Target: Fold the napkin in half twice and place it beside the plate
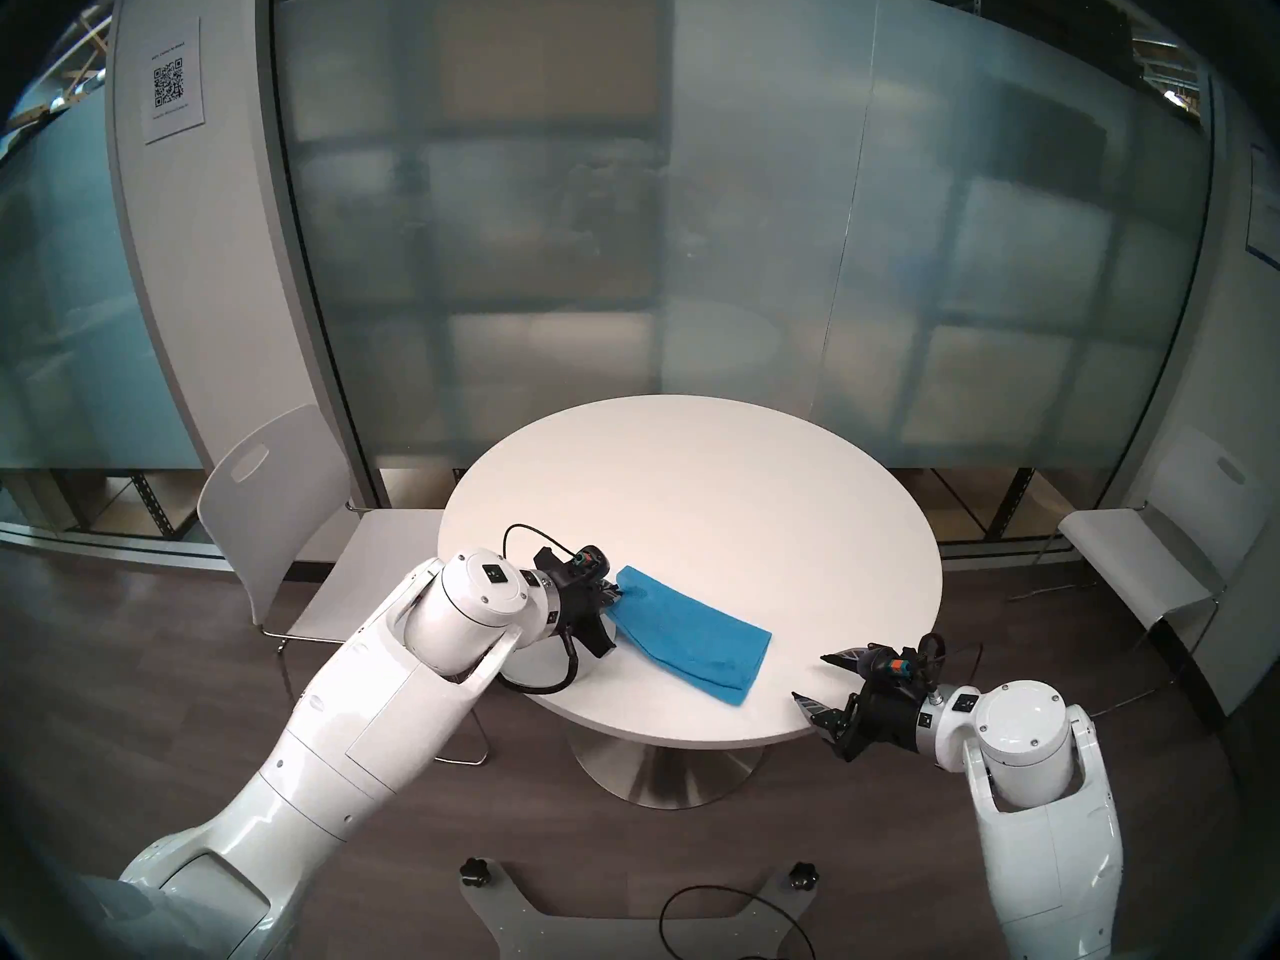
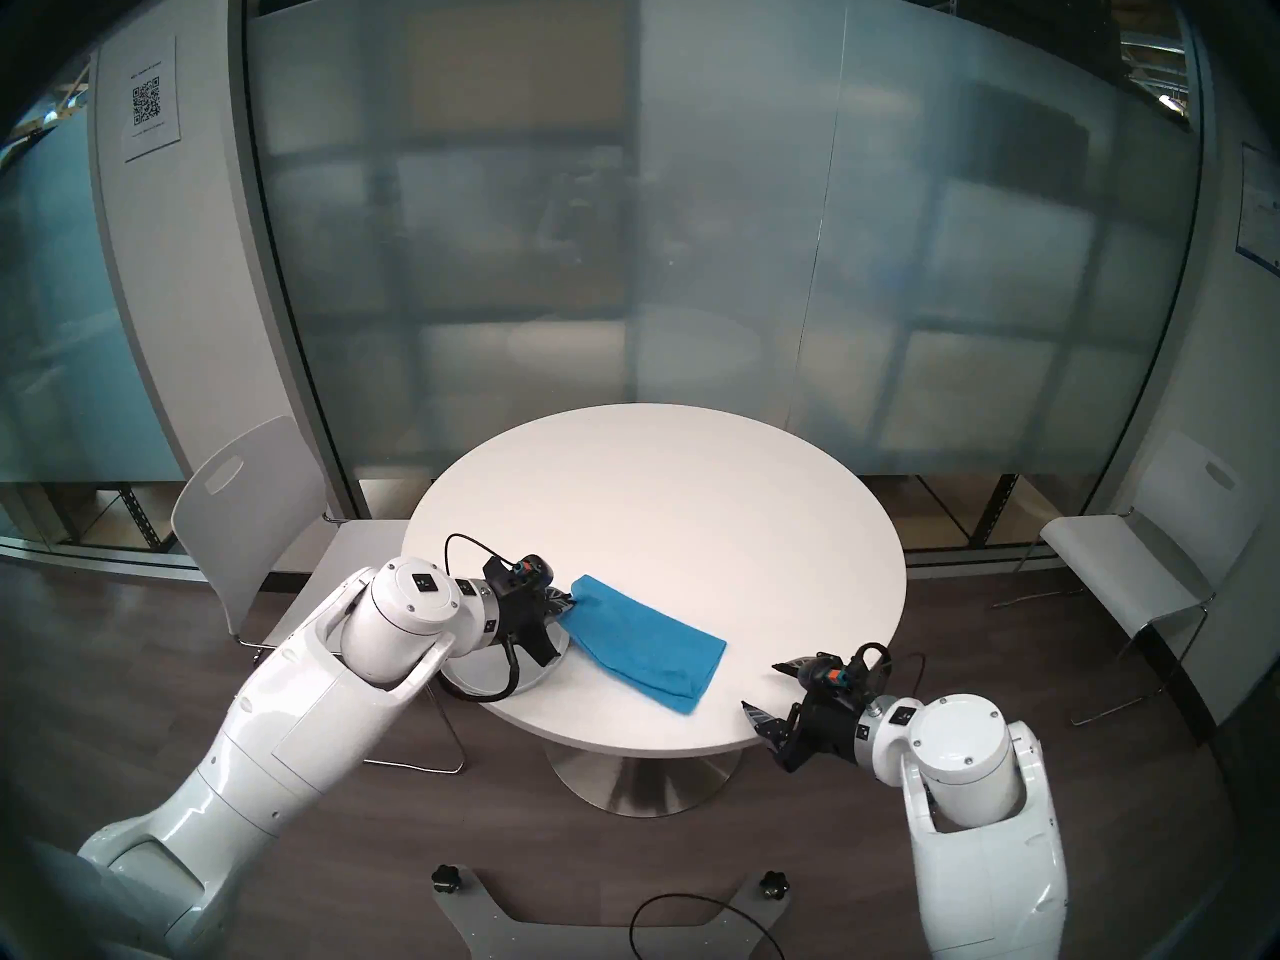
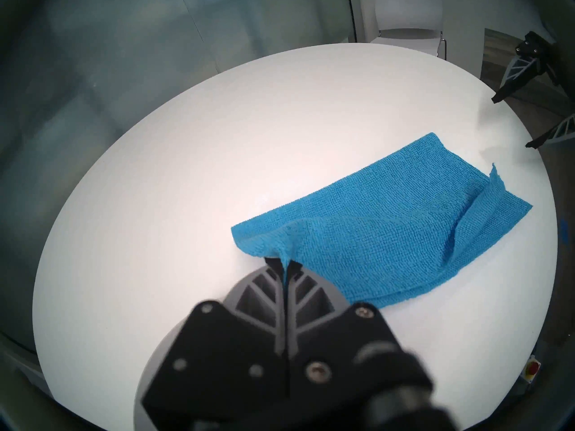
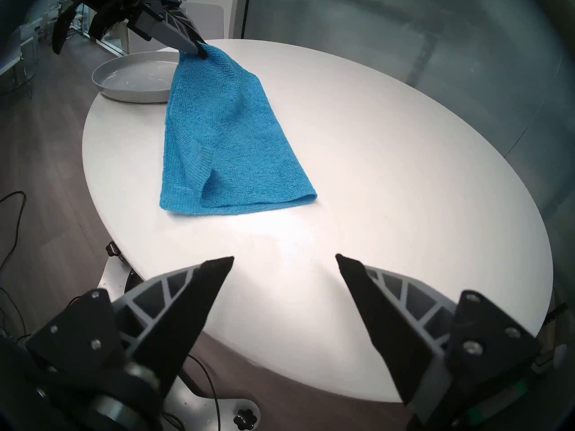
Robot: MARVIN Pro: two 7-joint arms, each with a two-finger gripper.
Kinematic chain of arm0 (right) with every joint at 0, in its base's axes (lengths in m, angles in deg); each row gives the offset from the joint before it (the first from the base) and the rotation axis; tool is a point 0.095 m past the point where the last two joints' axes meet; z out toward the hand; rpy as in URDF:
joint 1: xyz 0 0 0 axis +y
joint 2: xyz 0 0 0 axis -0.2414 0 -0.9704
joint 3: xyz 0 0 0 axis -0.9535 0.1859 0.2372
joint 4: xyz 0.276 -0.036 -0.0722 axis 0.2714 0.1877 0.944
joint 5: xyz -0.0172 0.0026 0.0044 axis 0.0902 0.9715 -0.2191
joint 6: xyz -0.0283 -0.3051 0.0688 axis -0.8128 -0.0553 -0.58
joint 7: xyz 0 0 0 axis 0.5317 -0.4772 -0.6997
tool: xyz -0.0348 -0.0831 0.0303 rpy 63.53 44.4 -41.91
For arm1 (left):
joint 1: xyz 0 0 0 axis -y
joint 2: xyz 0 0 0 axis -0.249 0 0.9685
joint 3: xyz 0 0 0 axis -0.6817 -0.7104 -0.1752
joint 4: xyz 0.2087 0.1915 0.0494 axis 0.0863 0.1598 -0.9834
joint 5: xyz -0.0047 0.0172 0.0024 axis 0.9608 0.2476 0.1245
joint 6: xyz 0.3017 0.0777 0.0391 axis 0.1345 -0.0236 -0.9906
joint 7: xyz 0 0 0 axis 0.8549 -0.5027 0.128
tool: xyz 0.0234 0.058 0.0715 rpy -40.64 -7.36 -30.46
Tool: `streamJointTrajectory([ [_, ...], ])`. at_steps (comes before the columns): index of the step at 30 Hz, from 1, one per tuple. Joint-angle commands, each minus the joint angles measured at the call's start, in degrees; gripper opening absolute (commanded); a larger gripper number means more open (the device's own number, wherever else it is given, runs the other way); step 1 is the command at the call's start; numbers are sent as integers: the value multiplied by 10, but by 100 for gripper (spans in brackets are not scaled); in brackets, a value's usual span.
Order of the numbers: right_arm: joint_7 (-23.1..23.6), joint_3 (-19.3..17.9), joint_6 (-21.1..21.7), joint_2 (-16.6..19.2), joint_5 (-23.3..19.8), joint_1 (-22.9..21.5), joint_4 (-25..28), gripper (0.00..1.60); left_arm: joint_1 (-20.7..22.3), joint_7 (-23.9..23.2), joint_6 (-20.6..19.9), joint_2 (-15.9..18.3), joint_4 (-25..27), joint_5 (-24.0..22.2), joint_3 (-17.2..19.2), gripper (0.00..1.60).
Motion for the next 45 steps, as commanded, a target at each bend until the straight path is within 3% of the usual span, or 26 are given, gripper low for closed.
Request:
streamJointTrajectory([
  [1,0,-2,-2,-1,-4,-6,9,138,-9,10,18,-2,19,5,-4,0],
  [4,-2,-2,-2,-2,-3,-5,10,136,-4,26,40,-9,24,18,-14,0],
  [11,-4,-2,-5,-3,-4,-4,11,137,16,13,43,-5,30,29,-32,0],
  [19,-5,-4,-8,-5,-5,-2,11,137,3,12,56,12,45,40,-43,0],
  [31,-3,-6,-13,-7,-6,-2,9,137,-11,-23,38,34,113,26,-32,0],
  [45,-1,-16,-18,-10,-9,5,16,137,-19,-33,22,41,126,45,-66,0],
])
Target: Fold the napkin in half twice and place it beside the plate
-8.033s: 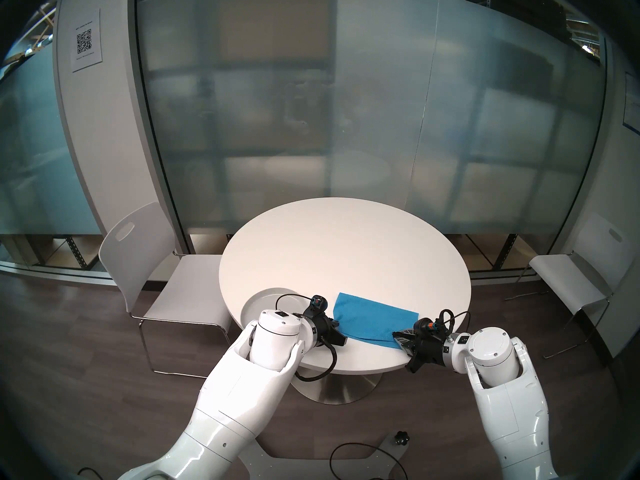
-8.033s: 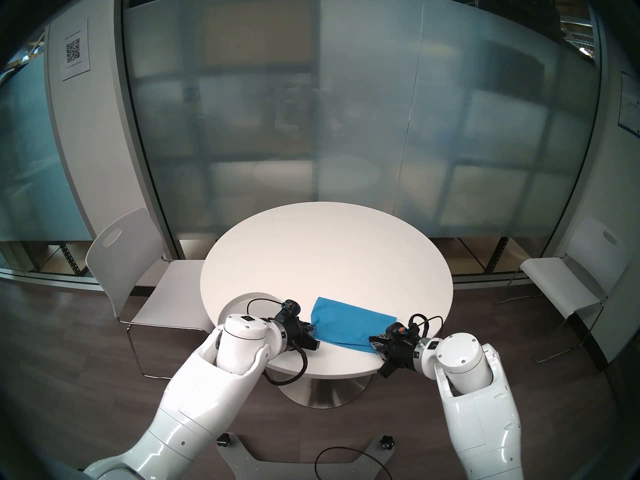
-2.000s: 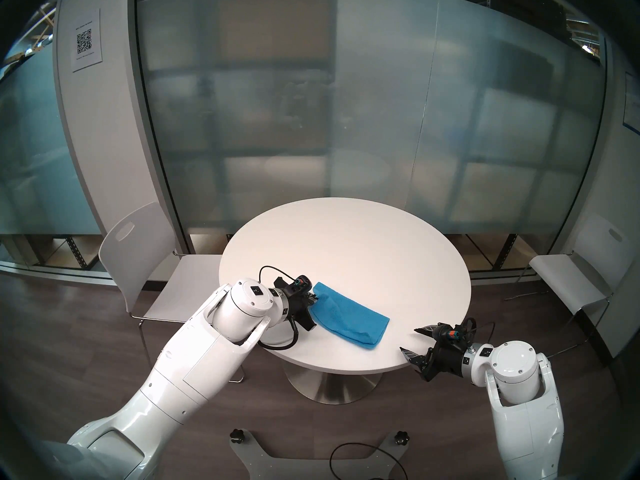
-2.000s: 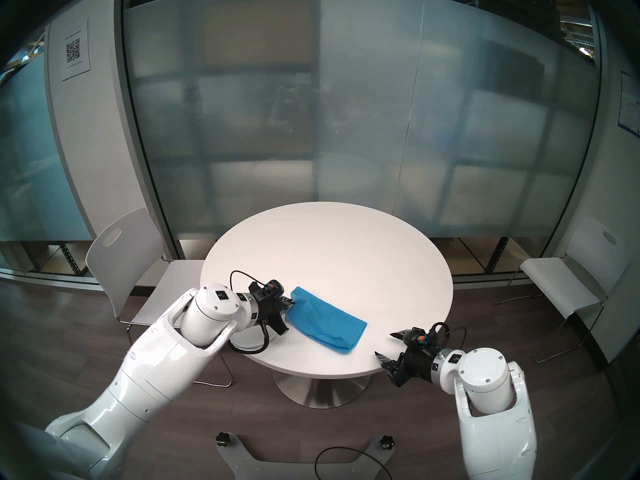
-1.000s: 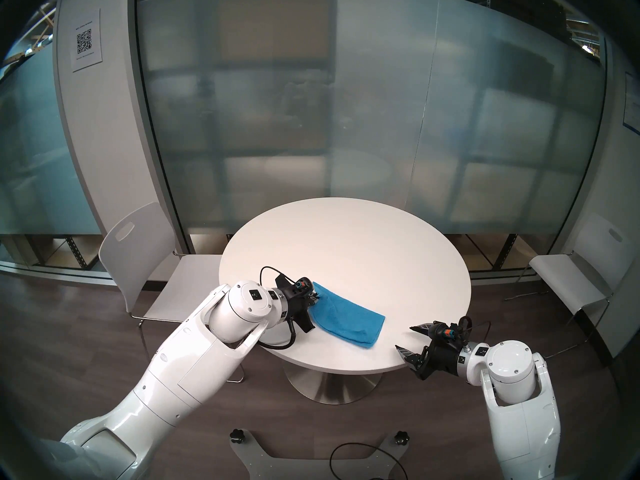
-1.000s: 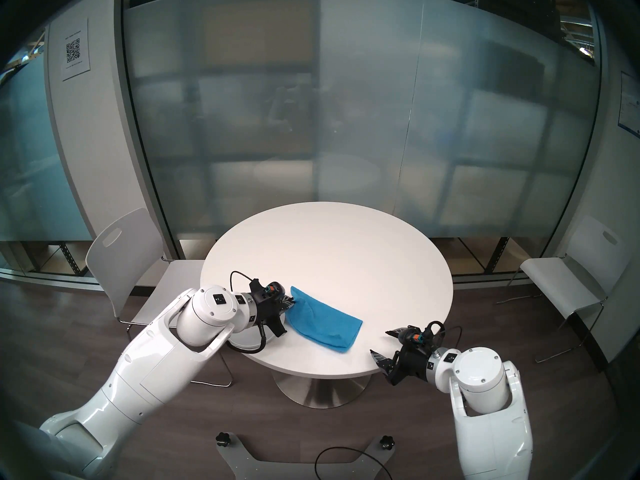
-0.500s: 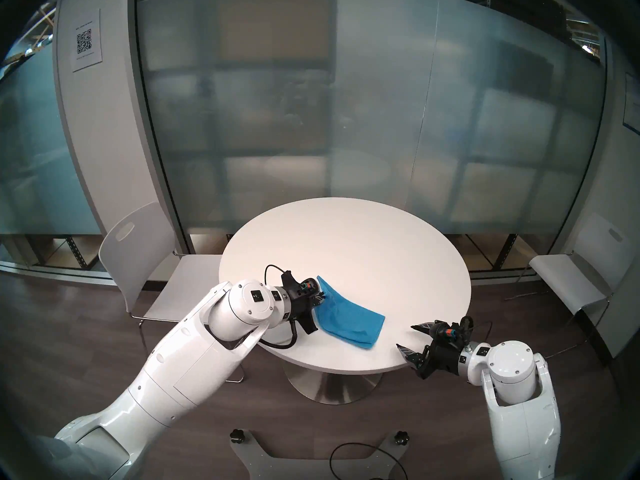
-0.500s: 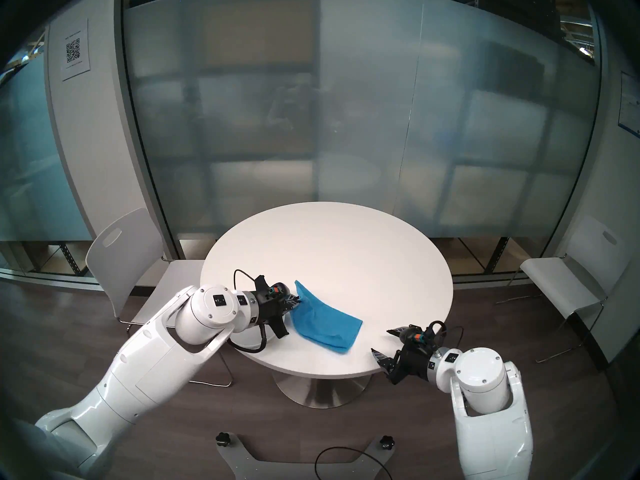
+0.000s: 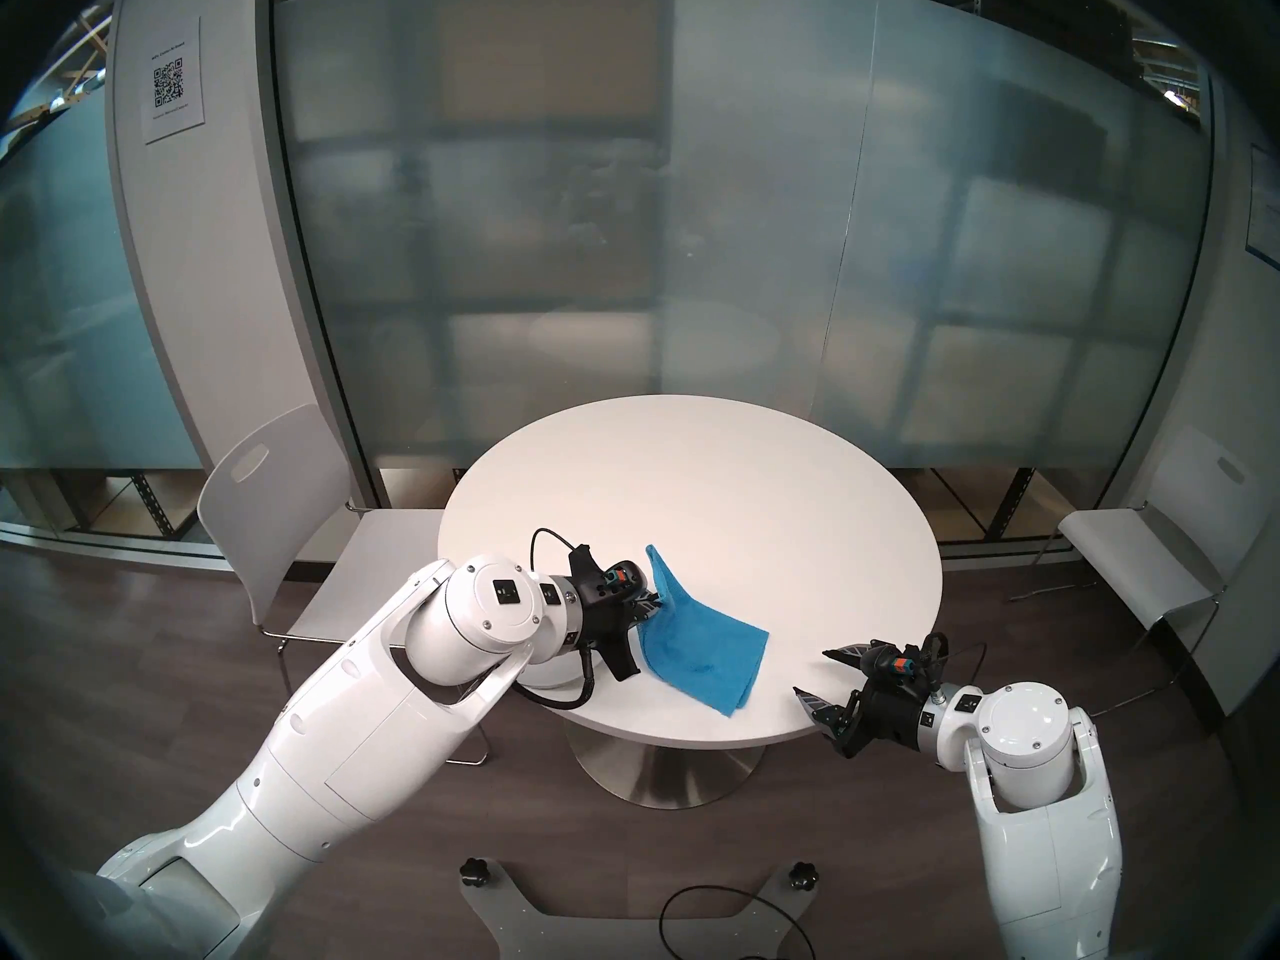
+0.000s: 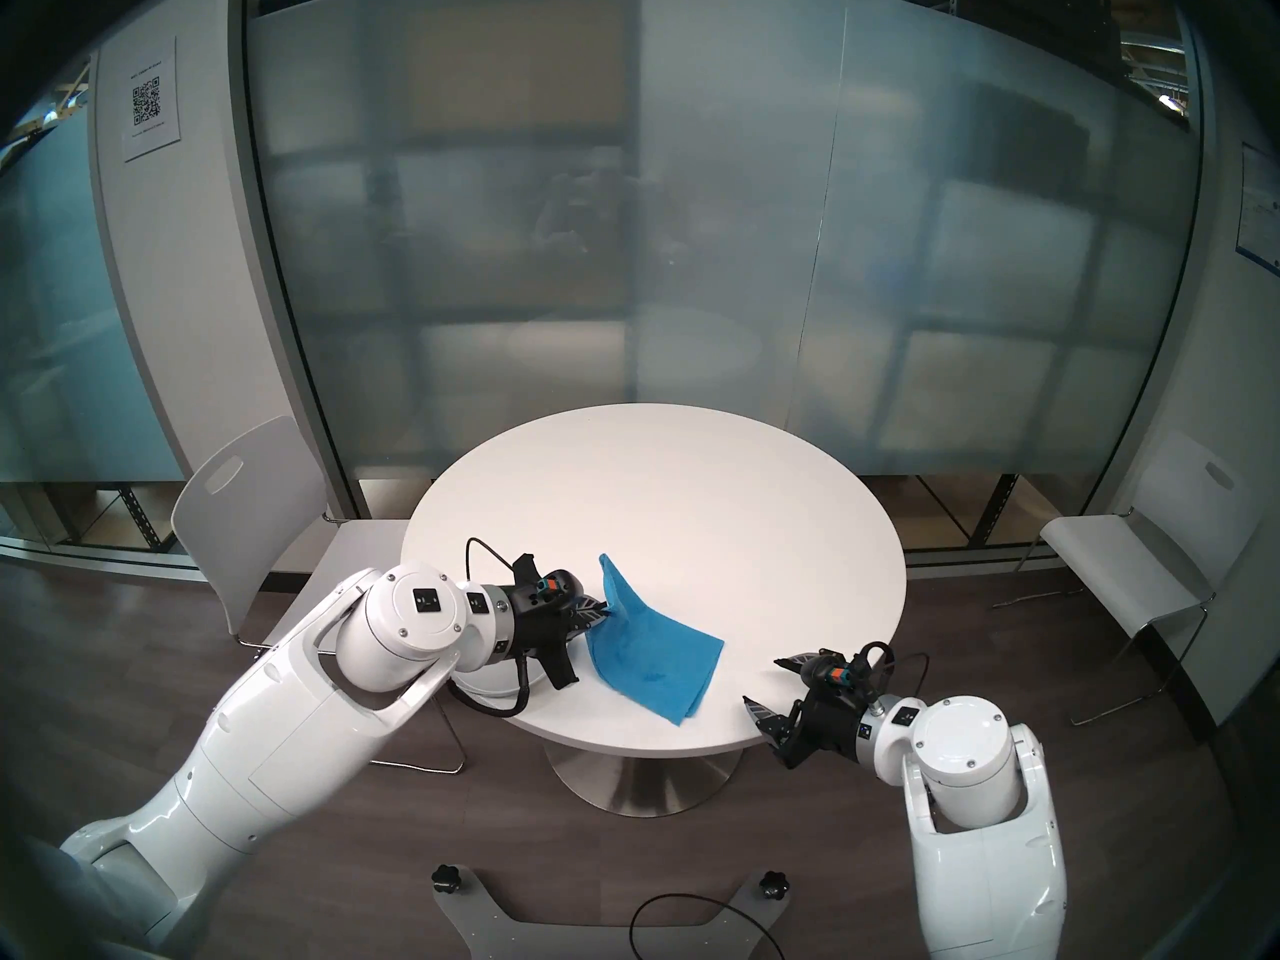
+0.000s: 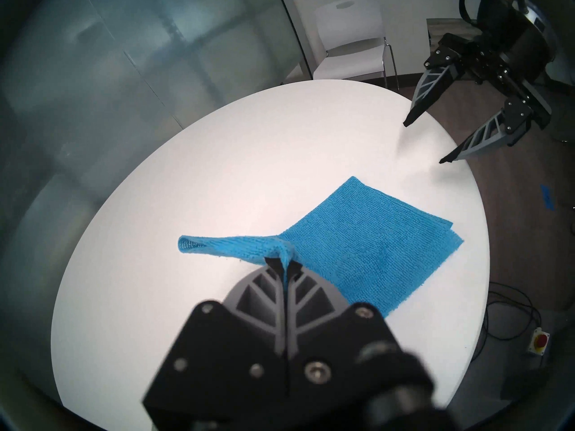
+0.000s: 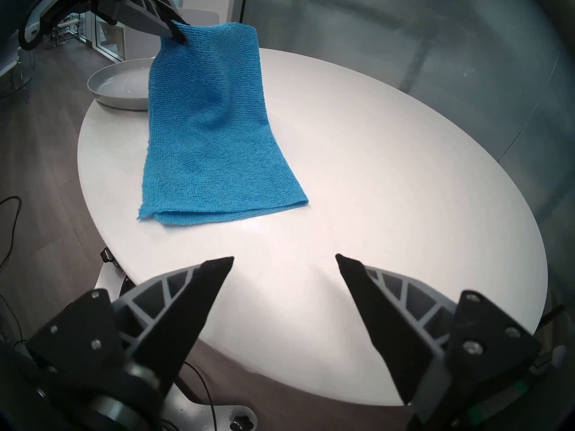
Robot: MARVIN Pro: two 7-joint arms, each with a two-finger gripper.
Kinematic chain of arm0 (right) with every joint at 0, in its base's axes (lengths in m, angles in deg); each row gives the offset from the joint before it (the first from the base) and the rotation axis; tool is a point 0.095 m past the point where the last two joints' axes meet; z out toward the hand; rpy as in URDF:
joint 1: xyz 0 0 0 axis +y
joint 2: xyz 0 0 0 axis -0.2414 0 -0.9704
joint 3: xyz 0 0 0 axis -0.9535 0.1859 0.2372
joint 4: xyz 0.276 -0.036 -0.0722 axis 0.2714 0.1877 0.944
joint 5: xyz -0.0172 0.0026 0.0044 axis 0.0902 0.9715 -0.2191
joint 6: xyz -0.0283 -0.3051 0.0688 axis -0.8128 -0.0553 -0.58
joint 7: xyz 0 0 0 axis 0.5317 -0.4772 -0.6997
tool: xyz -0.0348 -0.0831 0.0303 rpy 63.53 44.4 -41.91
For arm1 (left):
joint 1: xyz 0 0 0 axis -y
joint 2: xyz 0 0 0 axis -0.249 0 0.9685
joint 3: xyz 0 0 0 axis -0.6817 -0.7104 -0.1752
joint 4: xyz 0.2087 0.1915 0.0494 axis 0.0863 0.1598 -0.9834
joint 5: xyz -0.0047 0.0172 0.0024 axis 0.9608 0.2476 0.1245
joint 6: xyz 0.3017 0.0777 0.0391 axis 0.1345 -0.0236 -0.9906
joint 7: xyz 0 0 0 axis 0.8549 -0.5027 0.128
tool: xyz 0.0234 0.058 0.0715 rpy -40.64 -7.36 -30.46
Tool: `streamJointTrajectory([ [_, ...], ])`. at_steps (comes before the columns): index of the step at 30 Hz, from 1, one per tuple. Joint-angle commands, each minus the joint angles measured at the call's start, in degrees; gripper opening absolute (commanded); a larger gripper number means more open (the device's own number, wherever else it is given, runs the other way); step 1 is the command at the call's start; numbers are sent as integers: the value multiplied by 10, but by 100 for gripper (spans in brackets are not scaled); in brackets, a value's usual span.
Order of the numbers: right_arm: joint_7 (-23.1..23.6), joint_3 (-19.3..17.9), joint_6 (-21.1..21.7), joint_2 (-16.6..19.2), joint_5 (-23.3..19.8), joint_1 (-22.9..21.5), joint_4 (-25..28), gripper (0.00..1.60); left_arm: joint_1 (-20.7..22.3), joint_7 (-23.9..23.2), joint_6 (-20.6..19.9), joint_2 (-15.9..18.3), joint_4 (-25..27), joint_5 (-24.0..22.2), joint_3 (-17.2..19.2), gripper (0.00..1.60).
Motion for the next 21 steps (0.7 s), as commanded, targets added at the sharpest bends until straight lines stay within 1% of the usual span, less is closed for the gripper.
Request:
streamJointTrajectory([
  [1,2,-4,-4,-2,-6,4,16,137,1,8,0,-5,14,12,-10,0],
  [3,3,-6,-5,-2,-7,6,17,137,2,10,-11,-14,11,9,-8,0],
  [10,2,-11,-9,-7,-8,13,19,137,14,11,-15,-23,5,14,-17,0],
  [21,1,-22,-17,-12,-12,22,21,136,31,8,-37,-47,-2,13,-26,0],
])
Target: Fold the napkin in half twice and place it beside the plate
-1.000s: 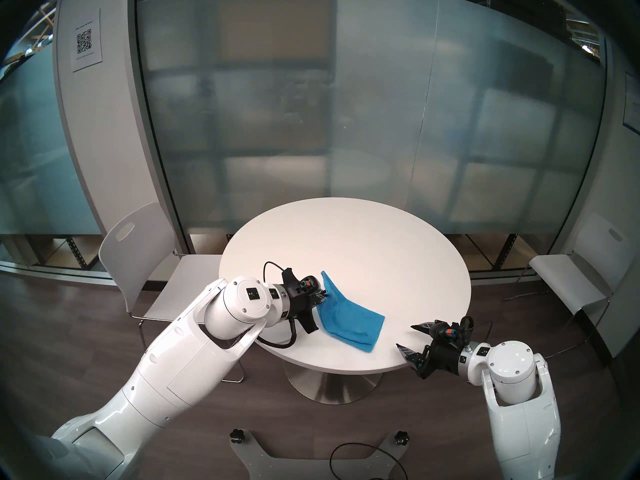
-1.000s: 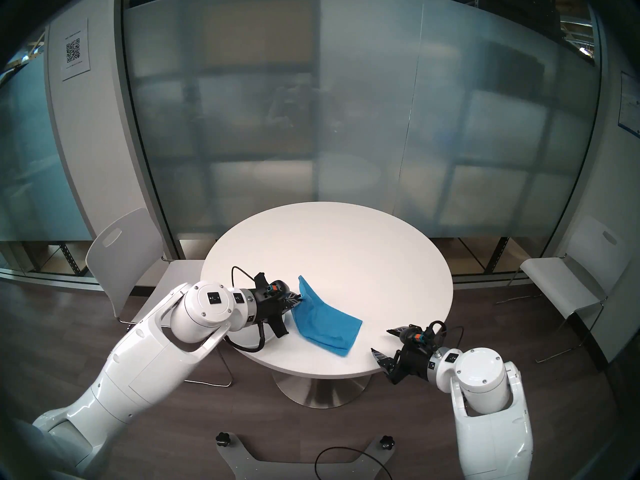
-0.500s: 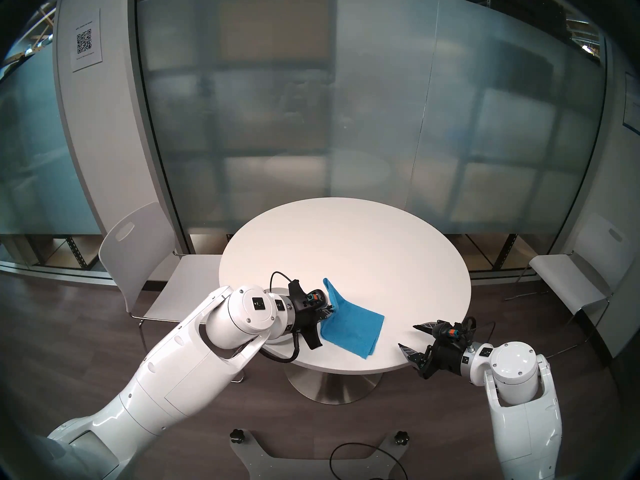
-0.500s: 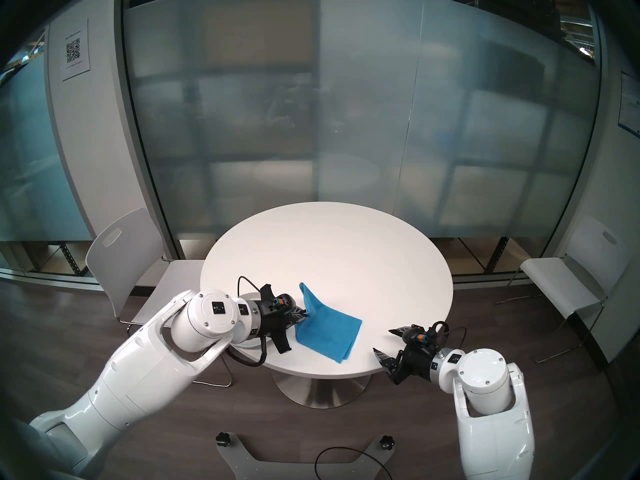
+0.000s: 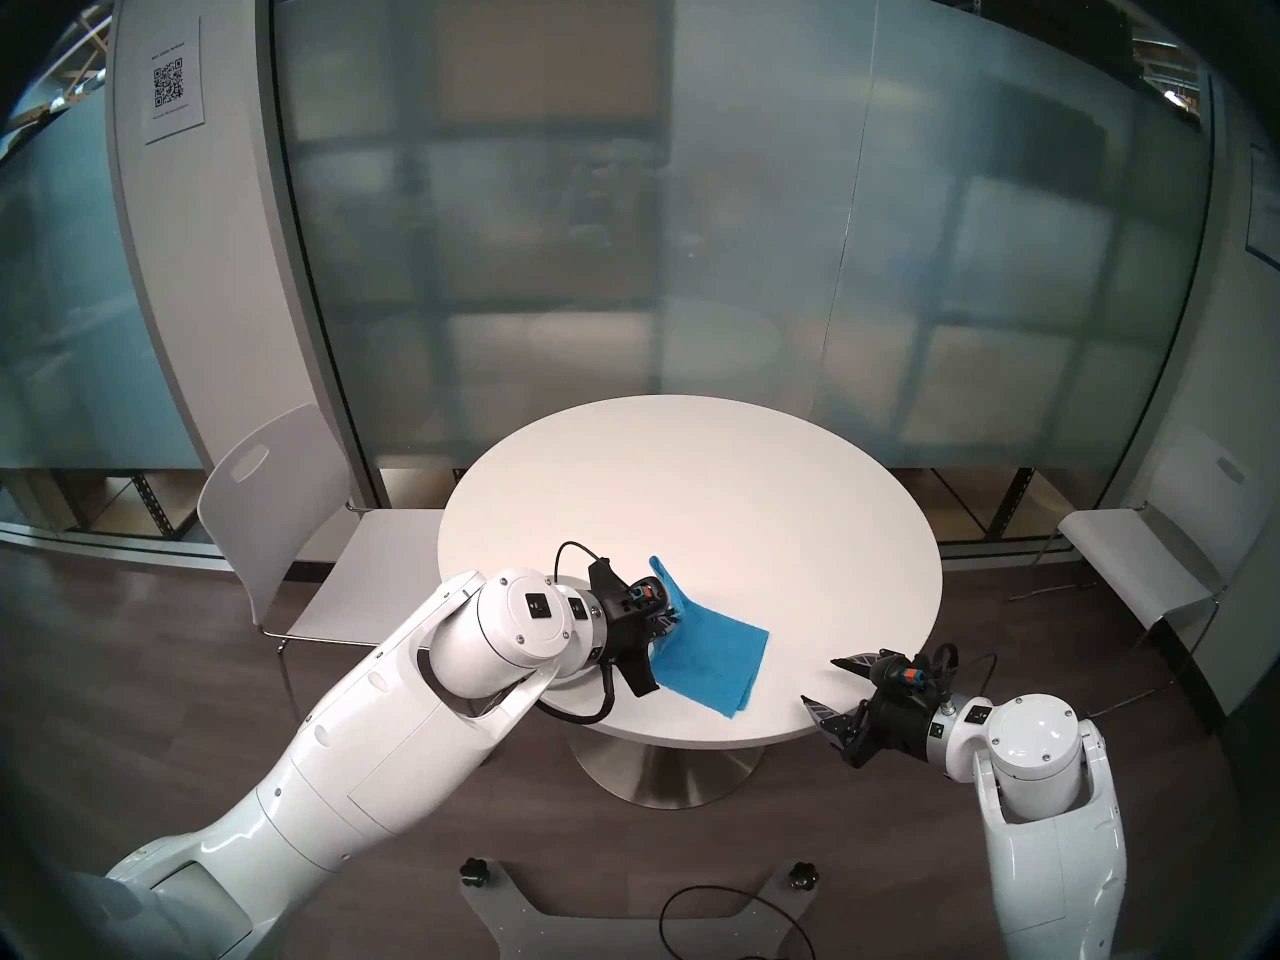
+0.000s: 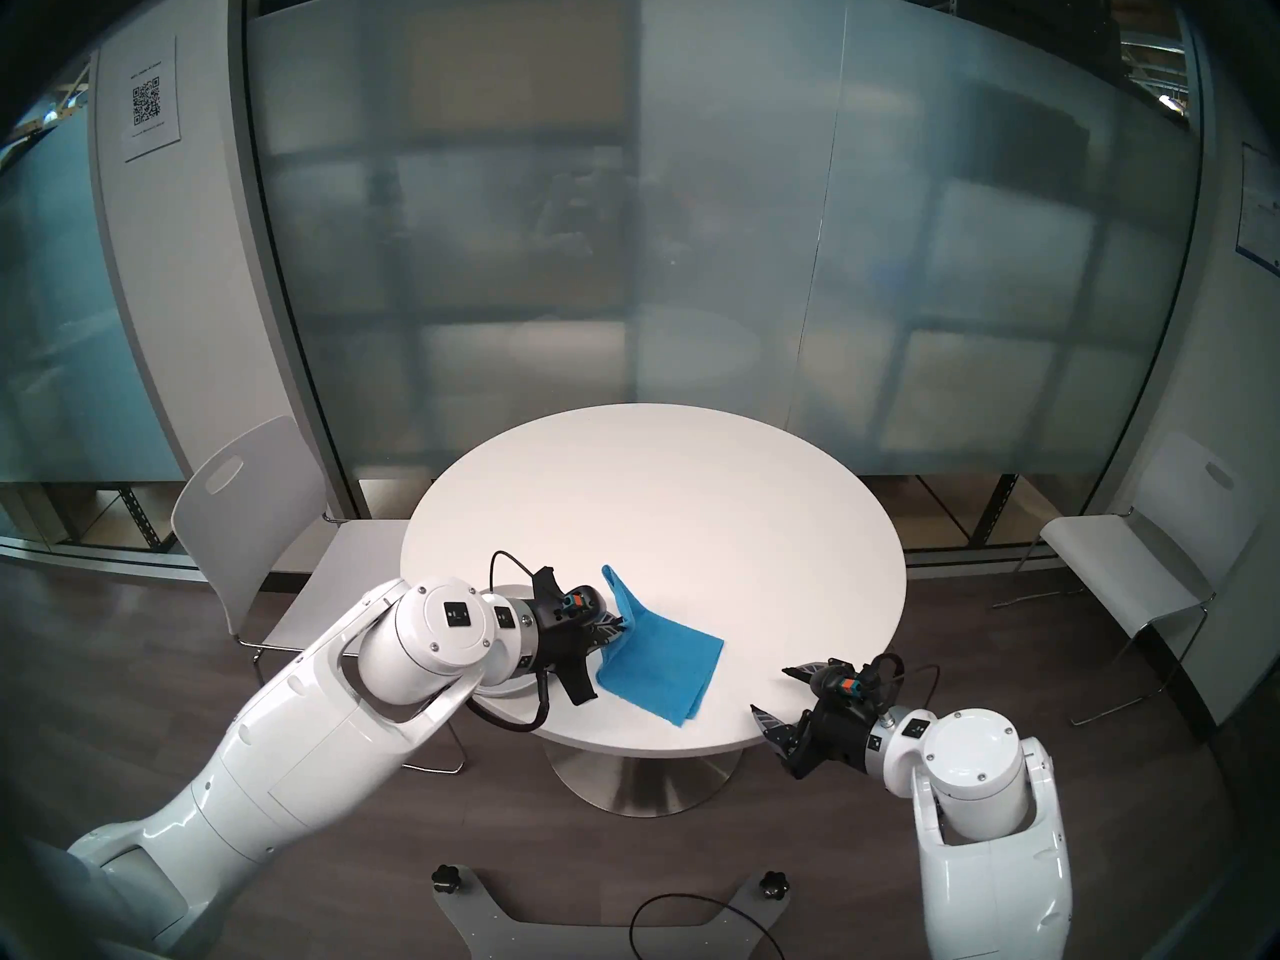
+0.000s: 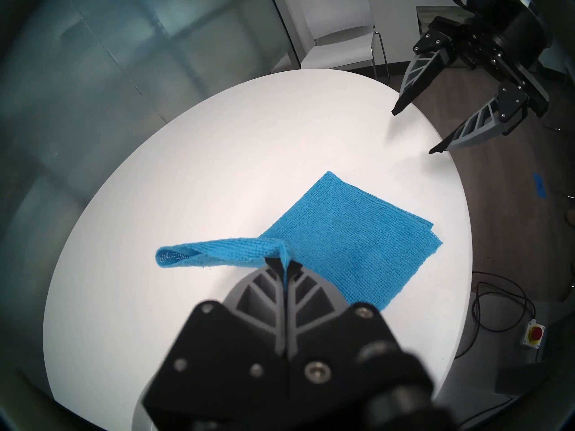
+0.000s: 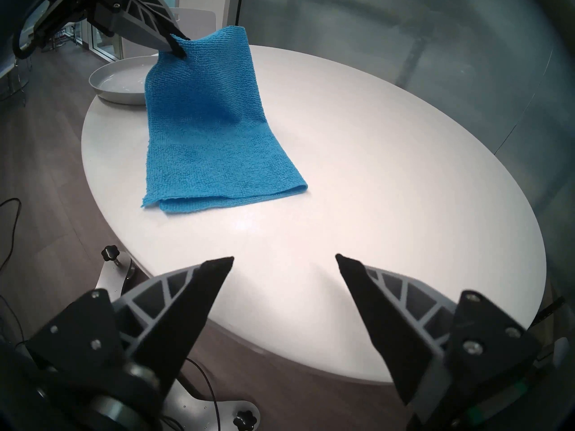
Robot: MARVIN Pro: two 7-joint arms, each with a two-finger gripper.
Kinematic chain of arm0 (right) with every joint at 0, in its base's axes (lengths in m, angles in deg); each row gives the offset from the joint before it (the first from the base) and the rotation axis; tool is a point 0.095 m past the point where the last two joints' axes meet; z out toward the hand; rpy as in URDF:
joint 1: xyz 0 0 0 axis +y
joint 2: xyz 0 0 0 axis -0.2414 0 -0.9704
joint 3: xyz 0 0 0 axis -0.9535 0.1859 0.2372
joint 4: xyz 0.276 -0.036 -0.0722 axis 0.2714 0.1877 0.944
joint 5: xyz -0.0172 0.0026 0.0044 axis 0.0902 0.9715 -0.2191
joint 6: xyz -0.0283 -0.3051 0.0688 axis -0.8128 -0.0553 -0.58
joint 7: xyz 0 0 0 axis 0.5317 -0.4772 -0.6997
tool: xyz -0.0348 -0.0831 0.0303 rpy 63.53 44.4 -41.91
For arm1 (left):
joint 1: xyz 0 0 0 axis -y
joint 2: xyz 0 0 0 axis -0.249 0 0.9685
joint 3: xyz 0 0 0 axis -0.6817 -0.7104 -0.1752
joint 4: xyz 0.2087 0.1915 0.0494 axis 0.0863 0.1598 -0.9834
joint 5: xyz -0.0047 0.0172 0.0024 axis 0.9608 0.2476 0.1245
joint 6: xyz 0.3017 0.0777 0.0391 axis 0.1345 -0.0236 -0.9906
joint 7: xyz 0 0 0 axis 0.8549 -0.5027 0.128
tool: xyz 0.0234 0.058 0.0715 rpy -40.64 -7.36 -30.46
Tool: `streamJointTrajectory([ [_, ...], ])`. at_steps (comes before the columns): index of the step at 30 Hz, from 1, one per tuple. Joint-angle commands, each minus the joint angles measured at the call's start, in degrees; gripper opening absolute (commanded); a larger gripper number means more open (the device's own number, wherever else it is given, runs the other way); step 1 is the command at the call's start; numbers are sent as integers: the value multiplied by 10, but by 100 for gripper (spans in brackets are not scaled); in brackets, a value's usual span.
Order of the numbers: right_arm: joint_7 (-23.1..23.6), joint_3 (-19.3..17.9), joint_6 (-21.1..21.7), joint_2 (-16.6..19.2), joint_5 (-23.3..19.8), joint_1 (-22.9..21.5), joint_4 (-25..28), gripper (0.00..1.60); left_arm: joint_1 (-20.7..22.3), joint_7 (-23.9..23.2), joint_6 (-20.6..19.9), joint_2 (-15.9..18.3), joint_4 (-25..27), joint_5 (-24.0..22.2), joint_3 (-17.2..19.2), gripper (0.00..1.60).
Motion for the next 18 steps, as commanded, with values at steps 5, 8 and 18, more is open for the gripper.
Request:
streamJointTrajectory([
  [5,-2,-13,-10,-7,-10,8,19,138,18,2,-9,-29,-5,-7,-6,0],
  [8,-2,-16,-12,-9,-10,10,19,137,18,4,-11,-30,-5,-8,-9,0],
  [18,-1,-24,-17,-12,-12,17,24,137,16,15,-11,-35,-12,-9,-18,0],
])
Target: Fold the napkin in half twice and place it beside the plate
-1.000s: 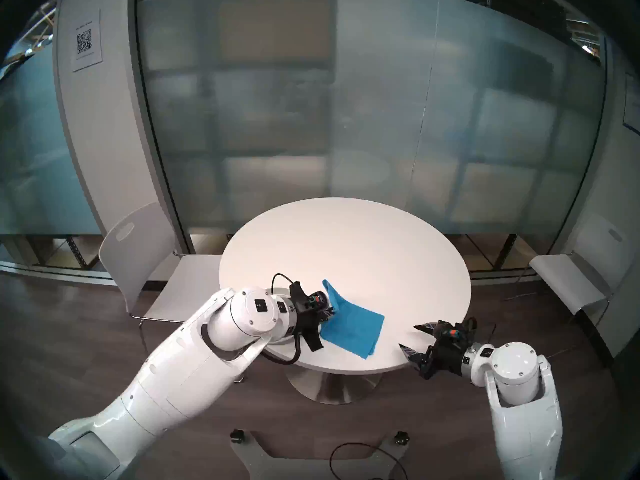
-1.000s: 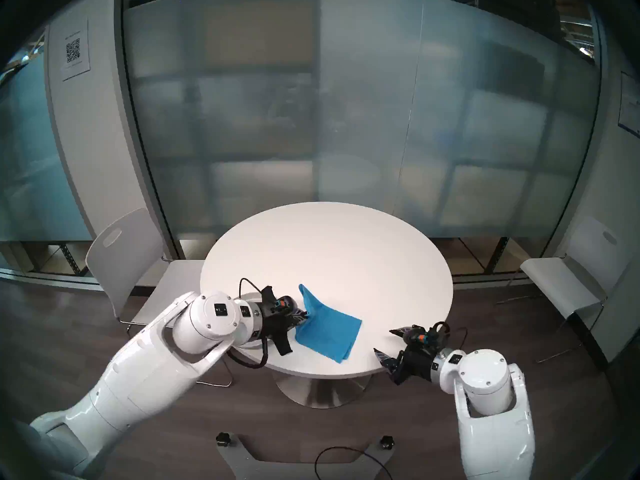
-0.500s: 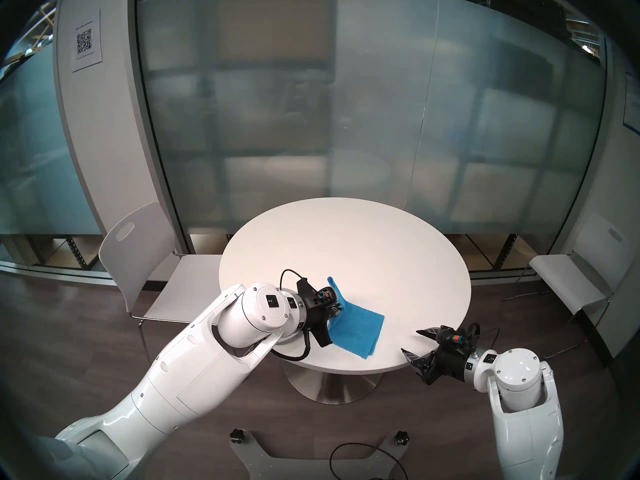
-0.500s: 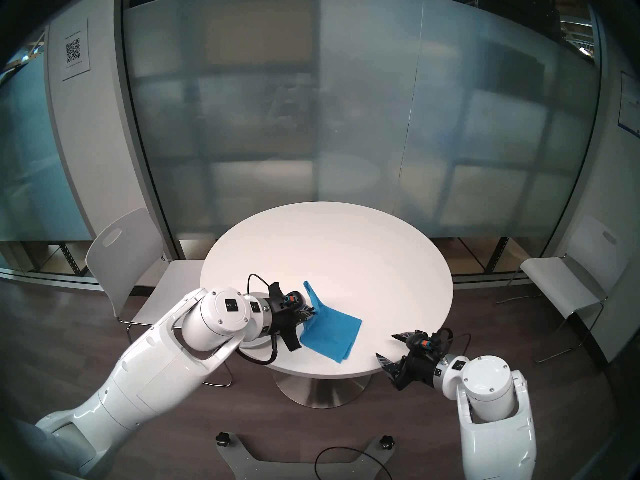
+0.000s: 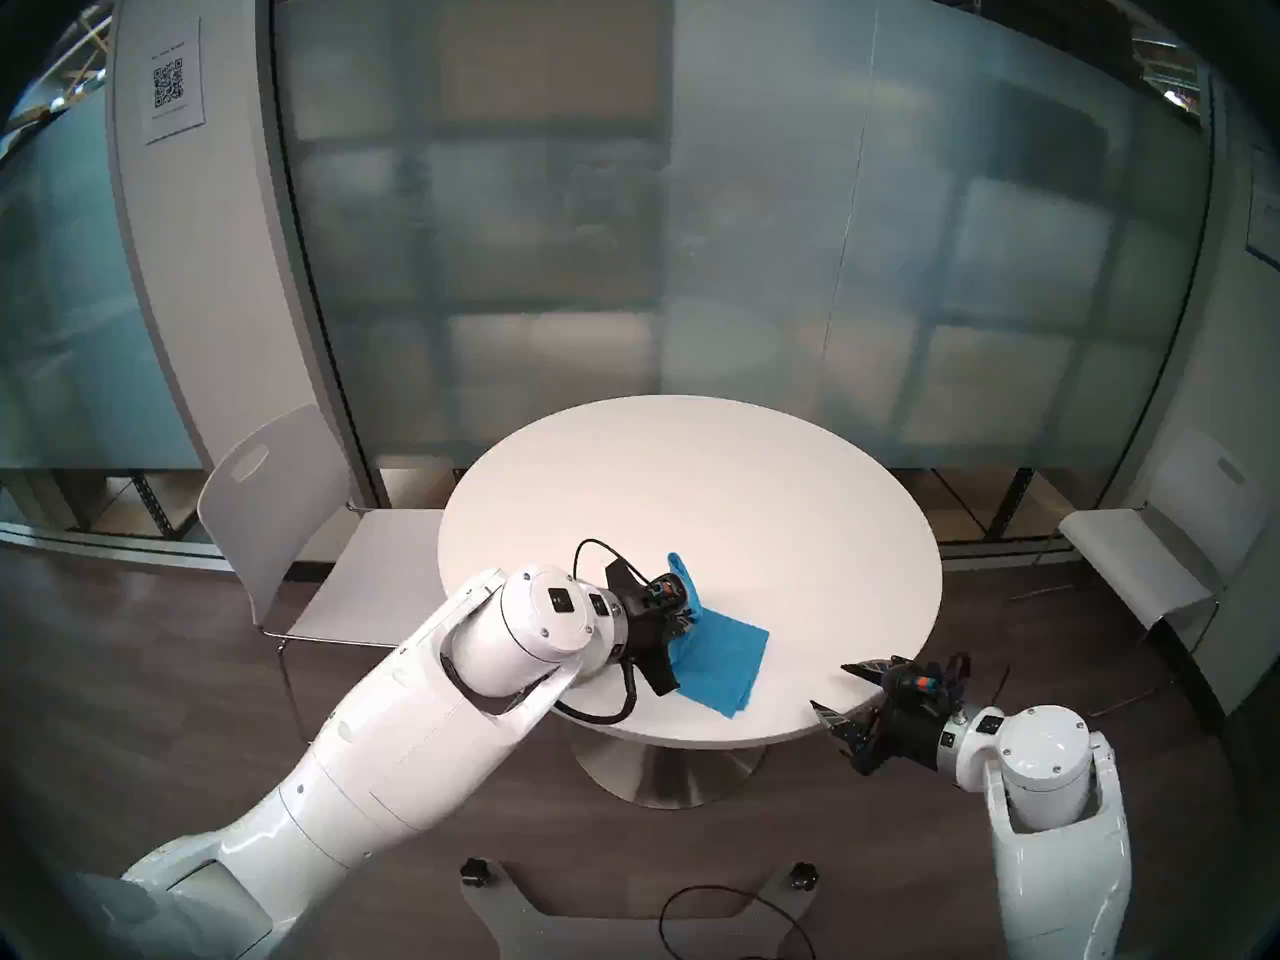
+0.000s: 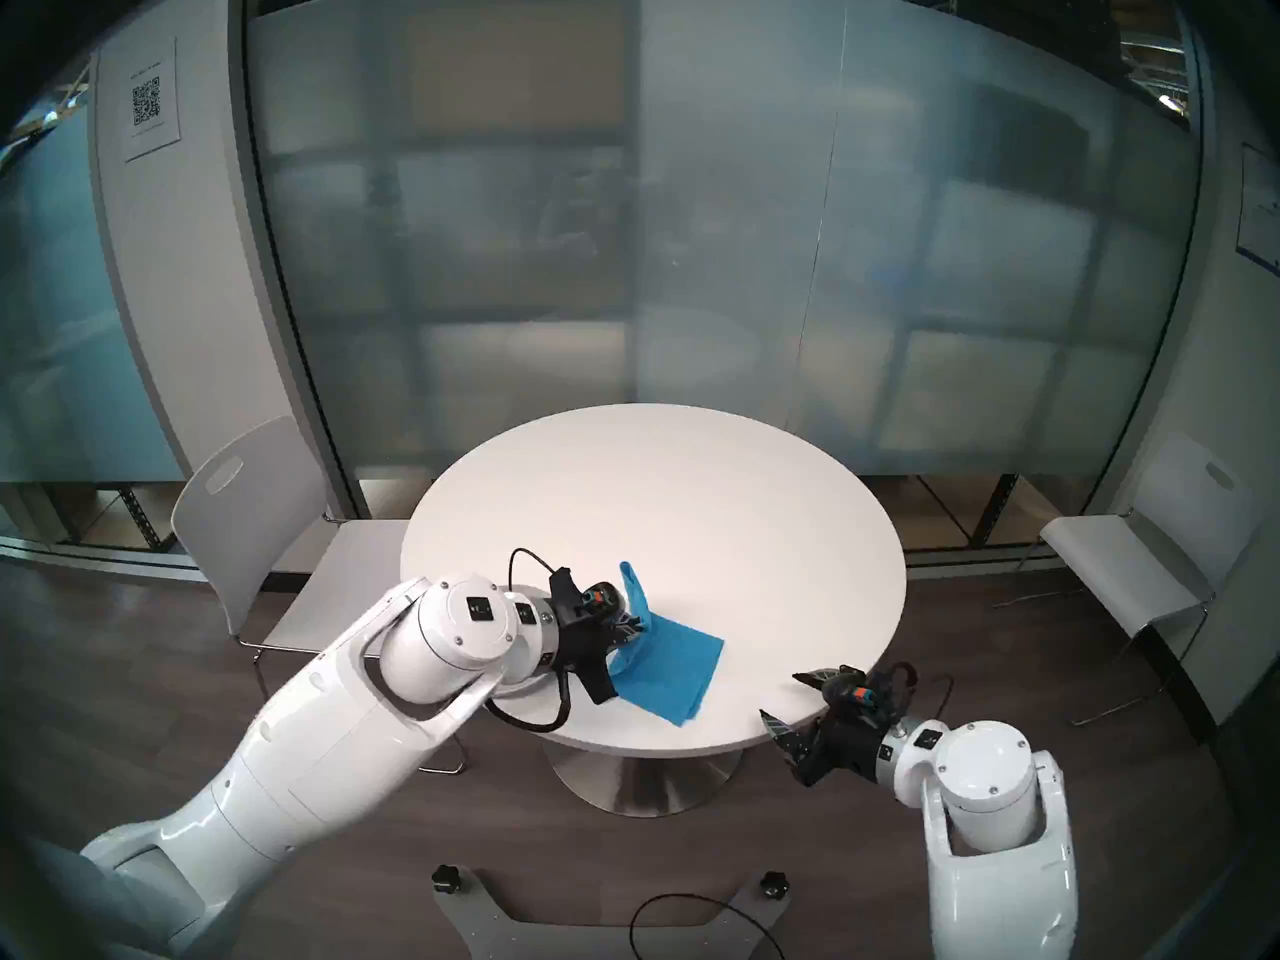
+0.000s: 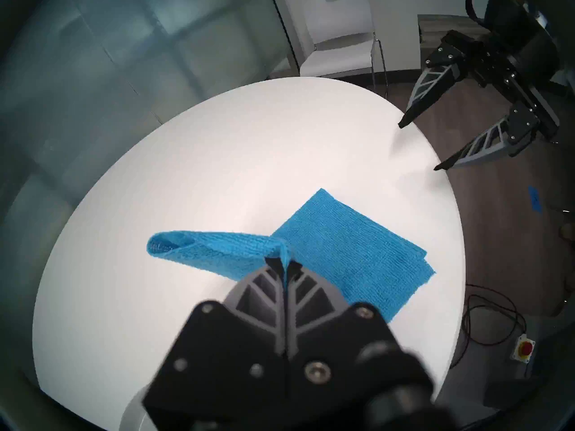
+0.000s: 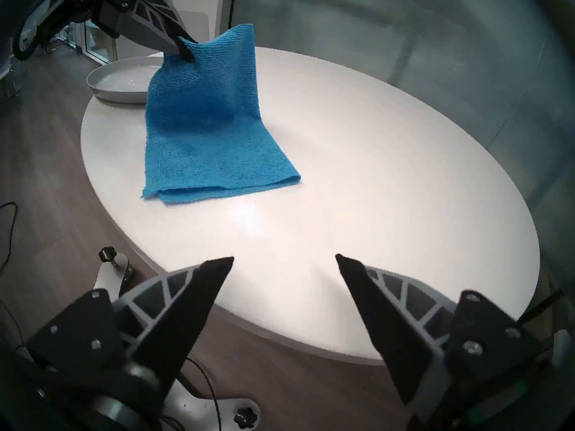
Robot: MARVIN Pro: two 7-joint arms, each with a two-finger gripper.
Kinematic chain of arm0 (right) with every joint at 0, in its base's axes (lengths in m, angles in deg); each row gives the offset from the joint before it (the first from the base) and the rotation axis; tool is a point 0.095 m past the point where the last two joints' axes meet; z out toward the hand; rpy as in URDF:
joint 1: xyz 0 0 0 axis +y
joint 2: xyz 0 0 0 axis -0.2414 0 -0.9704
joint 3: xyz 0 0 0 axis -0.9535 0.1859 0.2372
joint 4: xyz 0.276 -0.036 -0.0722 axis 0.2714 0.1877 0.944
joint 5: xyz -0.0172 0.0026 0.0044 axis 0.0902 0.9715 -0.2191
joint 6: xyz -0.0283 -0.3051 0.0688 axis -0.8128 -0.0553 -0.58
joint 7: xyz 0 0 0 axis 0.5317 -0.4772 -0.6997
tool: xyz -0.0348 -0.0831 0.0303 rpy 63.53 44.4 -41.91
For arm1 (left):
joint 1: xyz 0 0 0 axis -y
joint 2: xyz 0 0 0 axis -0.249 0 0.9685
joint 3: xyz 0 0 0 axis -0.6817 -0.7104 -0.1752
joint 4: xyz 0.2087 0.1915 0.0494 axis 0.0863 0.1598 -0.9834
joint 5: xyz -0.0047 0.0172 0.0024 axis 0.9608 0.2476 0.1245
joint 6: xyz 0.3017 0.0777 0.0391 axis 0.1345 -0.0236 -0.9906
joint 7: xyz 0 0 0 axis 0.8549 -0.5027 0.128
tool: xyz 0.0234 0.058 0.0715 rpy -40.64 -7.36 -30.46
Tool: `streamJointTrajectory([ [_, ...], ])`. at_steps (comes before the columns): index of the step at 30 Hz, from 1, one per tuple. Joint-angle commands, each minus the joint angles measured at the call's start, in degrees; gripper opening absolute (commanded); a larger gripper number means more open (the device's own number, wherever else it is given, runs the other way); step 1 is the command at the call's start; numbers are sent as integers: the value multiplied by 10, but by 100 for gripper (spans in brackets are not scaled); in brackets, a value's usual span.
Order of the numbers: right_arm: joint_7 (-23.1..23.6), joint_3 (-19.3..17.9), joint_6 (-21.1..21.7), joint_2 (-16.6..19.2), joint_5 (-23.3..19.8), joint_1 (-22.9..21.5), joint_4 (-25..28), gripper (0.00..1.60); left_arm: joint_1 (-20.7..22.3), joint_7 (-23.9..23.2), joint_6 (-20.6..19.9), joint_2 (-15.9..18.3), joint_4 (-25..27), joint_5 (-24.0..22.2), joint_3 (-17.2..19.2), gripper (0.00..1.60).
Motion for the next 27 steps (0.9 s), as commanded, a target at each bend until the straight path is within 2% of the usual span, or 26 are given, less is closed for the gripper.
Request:
streamJointTrajectory([
  [1,0,-4,-6,-3,-6,1,16,138,6,6,5,-12,3,1,-4,0],
  [27,4,-18,-9,-8,-6,6,18,138,-3,3,-5,-3,17,-10,-31,0],
])
